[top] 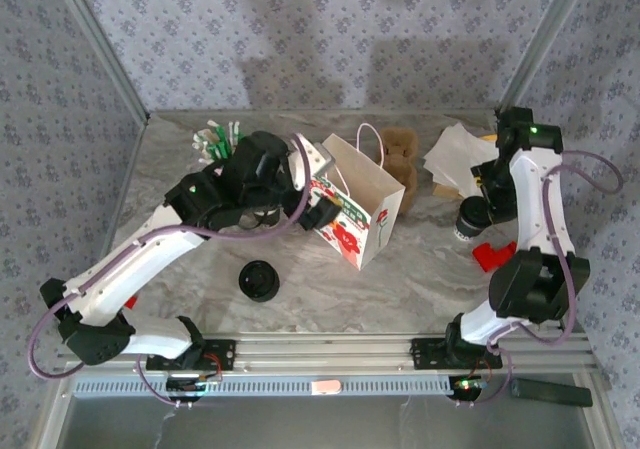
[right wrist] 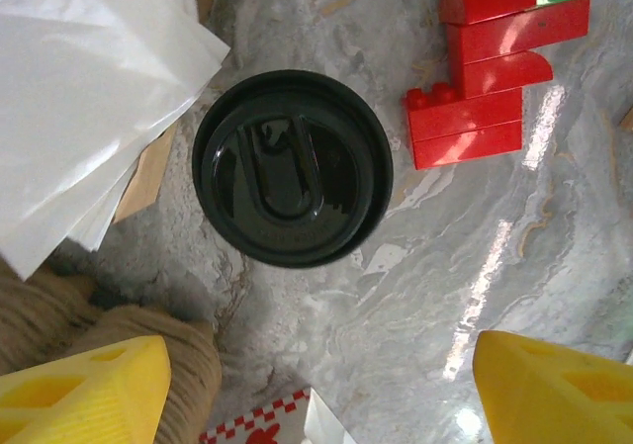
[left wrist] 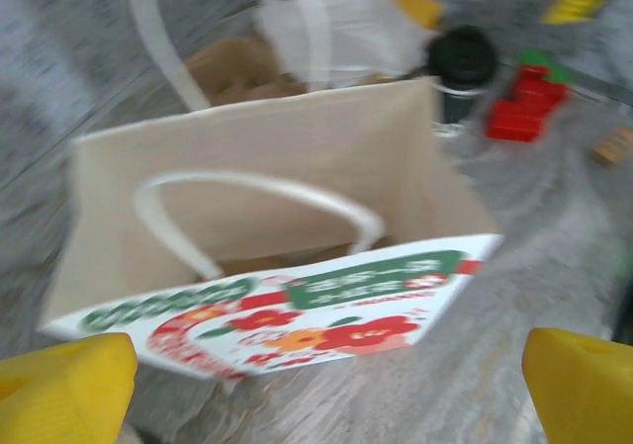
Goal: Pack the takeout coffee
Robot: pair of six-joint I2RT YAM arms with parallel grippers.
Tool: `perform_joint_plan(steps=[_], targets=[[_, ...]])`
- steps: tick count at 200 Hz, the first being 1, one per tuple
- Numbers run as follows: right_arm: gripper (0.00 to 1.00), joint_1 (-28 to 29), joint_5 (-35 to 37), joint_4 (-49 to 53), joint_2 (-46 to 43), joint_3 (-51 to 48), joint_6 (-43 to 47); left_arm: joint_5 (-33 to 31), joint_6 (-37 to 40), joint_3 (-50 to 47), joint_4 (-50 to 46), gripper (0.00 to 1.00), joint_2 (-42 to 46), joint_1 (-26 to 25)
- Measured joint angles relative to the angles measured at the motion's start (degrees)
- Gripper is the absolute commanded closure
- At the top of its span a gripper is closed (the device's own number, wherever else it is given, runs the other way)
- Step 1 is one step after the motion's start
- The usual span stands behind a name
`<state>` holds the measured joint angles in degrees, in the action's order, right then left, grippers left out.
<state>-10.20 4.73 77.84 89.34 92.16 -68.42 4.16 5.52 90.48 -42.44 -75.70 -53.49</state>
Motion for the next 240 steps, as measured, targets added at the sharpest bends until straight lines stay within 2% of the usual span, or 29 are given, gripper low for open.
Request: perform_joint_plan(steps=[35,75,240], targets=[[0.07,-0.85,-0.24,-0.74,4.48,-0.52,-2.34,6.88,8.24,-4.09,3.3,0.0,1.42,-4.44],[0.0,-1.9,-0.5,-0.81,8.28,-0.52,-4.22,8.72,11.72,-4.66,4.68,0.0,1.38,-5.42],[0.02,-3.23,-4.26,-7.13,11.32,-4.76,-7.45,8.7,13.51,-4.63,4.74,0.0,0.17,-5.51]])
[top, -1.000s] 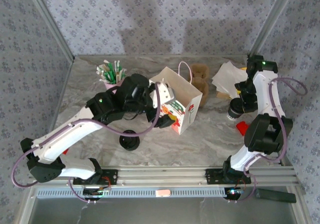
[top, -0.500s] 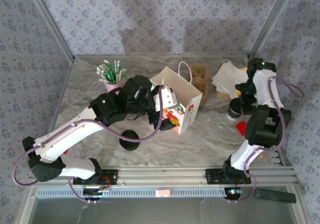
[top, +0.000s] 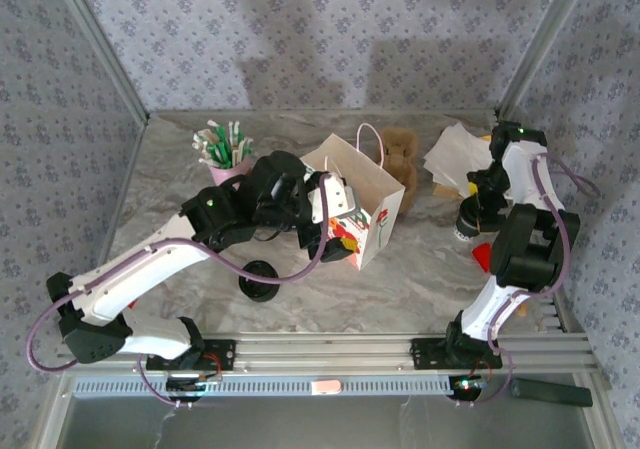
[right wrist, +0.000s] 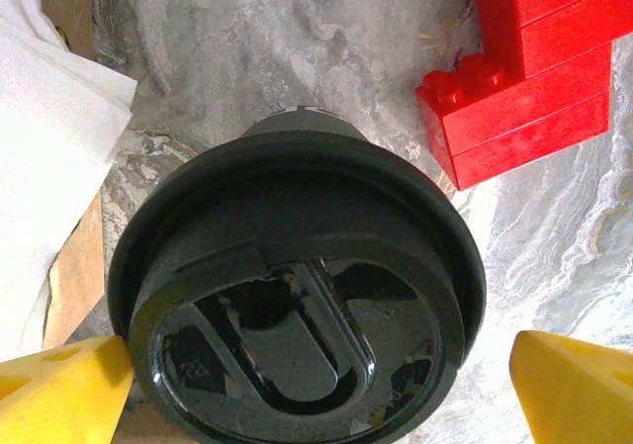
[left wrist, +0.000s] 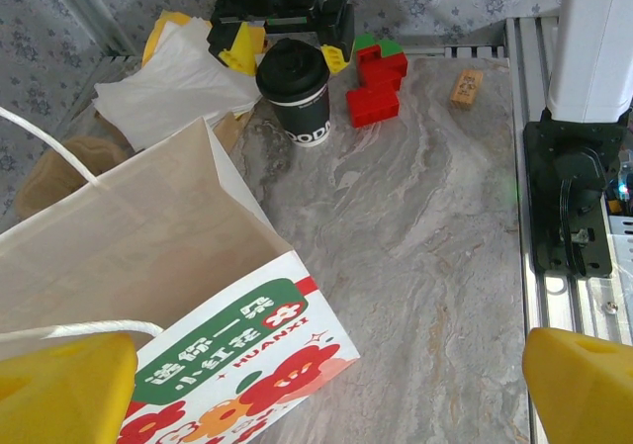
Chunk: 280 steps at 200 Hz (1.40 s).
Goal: Pack the takeout coffee
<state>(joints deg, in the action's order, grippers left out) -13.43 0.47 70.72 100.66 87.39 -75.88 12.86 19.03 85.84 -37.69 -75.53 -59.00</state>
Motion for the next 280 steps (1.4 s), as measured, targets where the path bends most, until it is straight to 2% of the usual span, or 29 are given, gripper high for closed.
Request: perform_joint_plan(steps=[48,117,188,280], targets=[[0.11,0.0,-0.02,-0.72,0.0,-0.04,-0.68,-0.02,0.0,0.0,0.0,0.0,-0.39,0.0],[0.16,0.2,0.2,-1.6,0.44,-0.09,-0.87,-0.04,0.02,0.04,-0.04,0.0,-0.76,0.0],[0.25,0.72,1.29,-1.31,0.87,-0.09,-0.55,-0.24,0.02,0.15,-0.24,0.0,-0.76,0.0],[0.34,1.62,1.97,0.5,-2.38,-0.17,7.93,-0.76,-0.15,2.56,-1.05,0.0,-0.76,-0.02]])
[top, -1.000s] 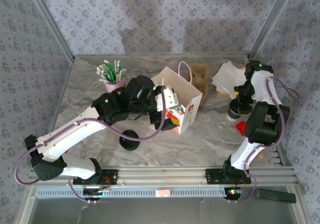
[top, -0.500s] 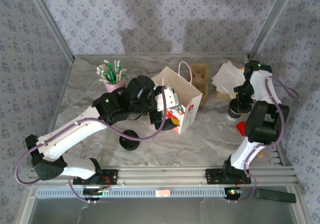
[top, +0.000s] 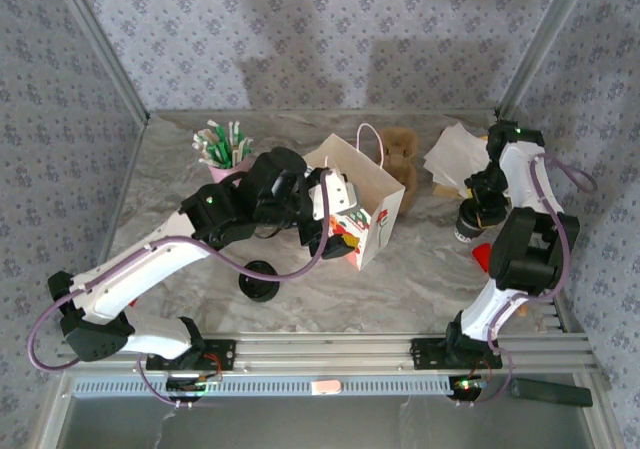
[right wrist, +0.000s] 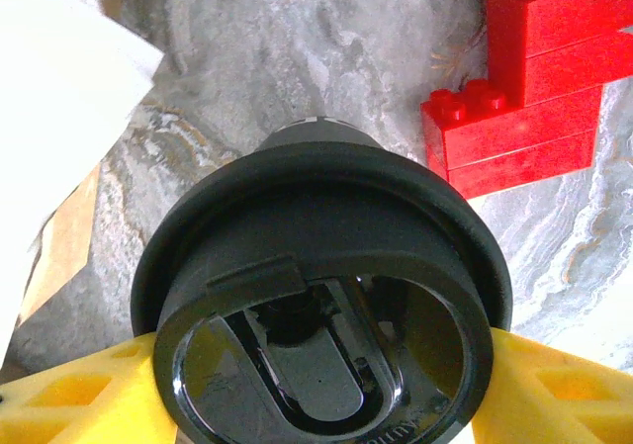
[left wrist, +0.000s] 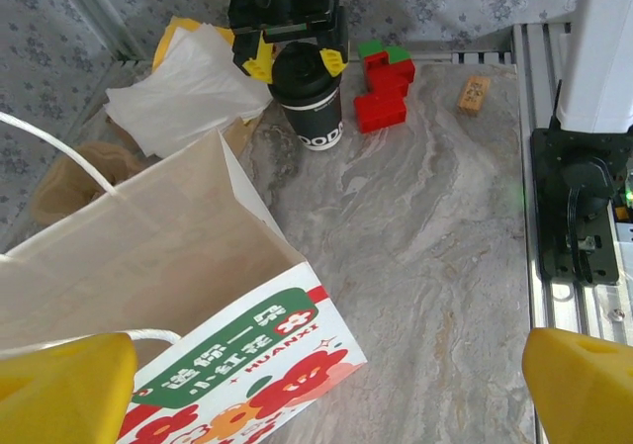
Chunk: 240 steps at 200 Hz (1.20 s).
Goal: Pack the takeout coffee
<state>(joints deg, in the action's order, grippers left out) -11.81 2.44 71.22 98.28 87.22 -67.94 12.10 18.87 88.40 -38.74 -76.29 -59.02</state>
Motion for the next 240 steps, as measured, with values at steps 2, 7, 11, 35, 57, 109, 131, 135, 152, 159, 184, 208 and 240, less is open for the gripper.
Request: perform_joint_plan(steps=[2,7,11,35,57,109,131,135,152,159,184,208,240], targets=[[0.34,0.04,-0.02,0.0,-0.31,-0.04,0.17,-0.09,-0.04,0.07,-0.02,0.0,0.0,0.0],[0.35,0.13,0.0,0.0,-1.11,-0.09,1.16,-0.28,-0.09,0.24,0.0,0.0,0.0,0.02],[0.35,0.24,-0.02,0.07,-1.73,-0.15,1.62,-0.48,-0.15,0.35,0.0,0.0,0.0,0.0],[0.36,1.25,-0.28,0.28,-6.82,-1.62,6.01,-2.03,-1.18,1.01,-0.04,0.0,0.0,0.0],[0.36,2.34,-1.2,0.63,-11.52,-3.56,10.45,-3.45,-2.47,1.75,-0.61,0.0,0.0,0.0],[0.37,6.01,-2.45,4.96,-18.01,-4.98,22.45,-6.4,-6.05,2.67,-2.43,0.0,0.72,-0.02],[0.37,8.61,-2.43,7.72,-19.37,-4.68,27.56,-7.91,-8.44,2.89,-3.54,0.0,1.22,-0.02],[0.37,9.27,-2.38,8.39,-19.45,-4.44,28.63,-8.17,-8.98,3.02,-3.74,0.0,1.25,-0.04],[0.37,11.89,-2.19,10.58,-19.5,-2.67,32.92,-9.22,-11.15,4.0,-5.01,0.0,1.2,-0.02],[0.36,13.05,-2.08,11.43,-19.45,-1.7,34.58,-9.64,-12.0,4.55,-5.6,0.0,1.2,-0.02],[0.36,18.03,-1.6,15.13,-18.38,2.82,40.72,-10.6,-14.58,6.4,-7.52,0.0,1.18,-0.02],[0.35,23.82,-0.2,18.47,-15.93,6.47,45.33,-11.98,-16.52,7.89,-9.73,0.0,1.01,-0.02],[0.35,29.31,2.69,20.35,-13.33,9.9,48.76,-13.73,-18.34,10.16,-11.85,0.0,0.0,-0.02]])
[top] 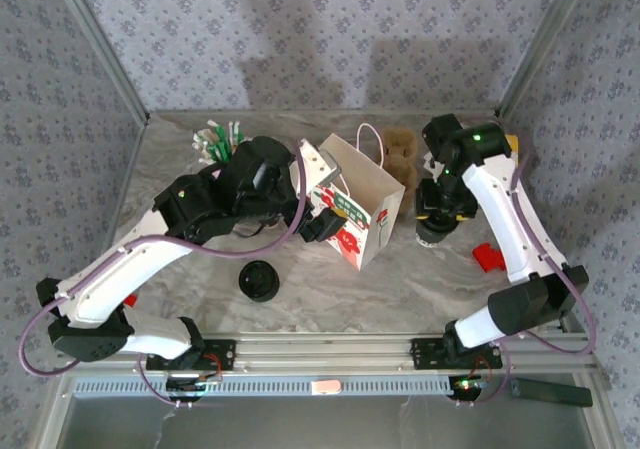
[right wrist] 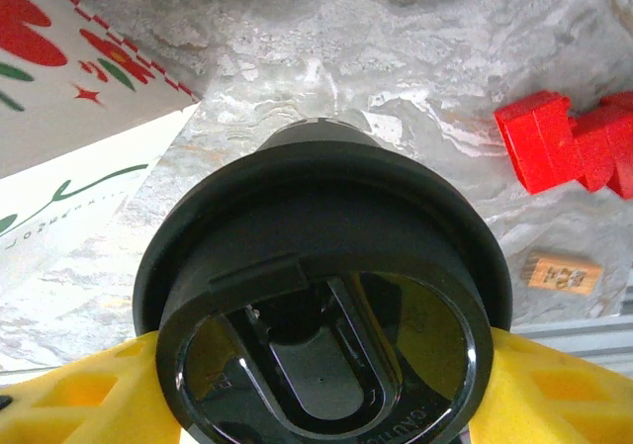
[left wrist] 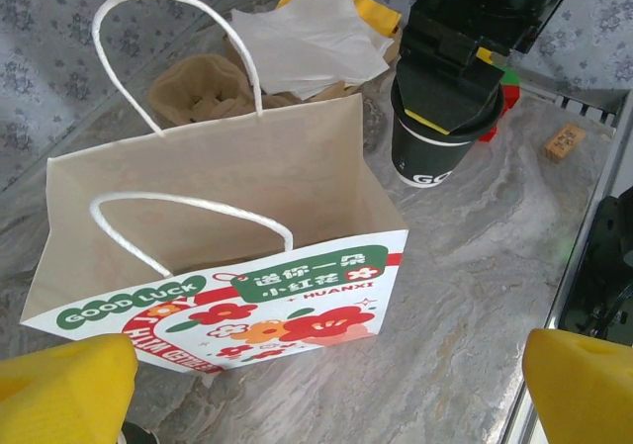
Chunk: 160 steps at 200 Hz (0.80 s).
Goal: Pack the takeout coffee
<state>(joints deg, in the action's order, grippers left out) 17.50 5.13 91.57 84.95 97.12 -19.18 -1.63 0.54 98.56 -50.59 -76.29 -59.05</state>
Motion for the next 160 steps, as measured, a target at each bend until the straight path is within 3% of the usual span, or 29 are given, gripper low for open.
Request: perform_joint_plan(steps=[58,160], targets=[[0.36,2.03,-0.59,0.33,0.09,7.78,3.15,-0.85,-1.77,1.9,-2.71,0.0,-0.79,0.0],[0.37,3.28,-7.17,0.33,-5.29,7.8,3.17,-4.39,-3.48,3.87,-4.96,0.0,-2.75,0.0]])
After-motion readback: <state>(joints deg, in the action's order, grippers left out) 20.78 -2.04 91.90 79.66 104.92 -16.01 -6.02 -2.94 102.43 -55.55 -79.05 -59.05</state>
